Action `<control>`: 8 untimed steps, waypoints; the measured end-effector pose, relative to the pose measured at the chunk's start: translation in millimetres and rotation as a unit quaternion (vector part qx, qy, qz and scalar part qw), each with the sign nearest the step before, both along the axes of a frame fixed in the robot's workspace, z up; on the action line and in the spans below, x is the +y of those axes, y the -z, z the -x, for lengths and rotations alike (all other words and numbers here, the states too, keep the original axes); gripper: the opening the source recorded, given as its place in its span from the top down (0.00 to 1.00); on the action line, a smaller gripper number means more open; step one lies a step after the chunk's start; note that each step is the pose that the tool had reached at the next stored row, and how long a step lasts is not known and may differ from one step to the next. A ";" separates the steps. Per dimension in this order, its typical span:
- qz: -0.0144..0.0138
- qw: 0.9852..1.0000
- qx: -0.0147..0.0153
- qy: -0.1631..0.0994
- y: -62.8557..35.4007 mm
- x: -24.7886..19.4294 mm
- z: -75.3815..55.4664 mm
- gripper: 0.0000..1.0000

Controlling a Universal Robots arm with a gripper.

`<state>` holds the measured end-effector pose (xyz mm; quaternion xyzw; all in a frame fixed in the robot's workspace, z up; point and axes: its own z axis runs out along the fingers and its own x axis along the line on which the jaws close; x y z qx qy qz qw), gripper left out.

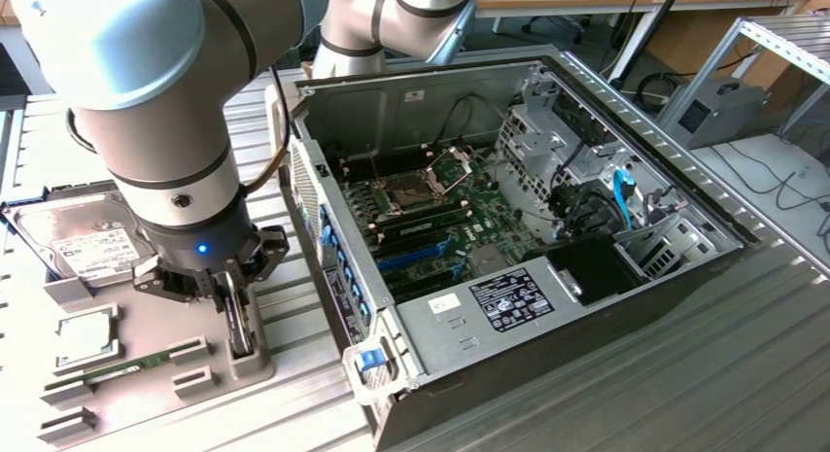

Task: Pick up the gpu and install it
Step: 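Pick up the gpu and move the gpu toward the slot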

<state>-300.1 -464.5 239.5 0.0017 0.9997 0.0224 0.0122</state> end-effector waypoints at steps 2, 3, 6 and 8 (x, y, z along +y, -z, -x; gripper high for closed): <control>0.000 1.000 0.000 0.000 0.0 0.0 0.0 0.73; 0.000 1.000 0.000 0.000 -0.1 0.0 0.0 0.73; 0.000 1.000 0.000 -0.001 -2.3 0.0 0.0 0.73; 0.000 1.000 0.000 -0.001 -5.6 0.0 0.0 0.73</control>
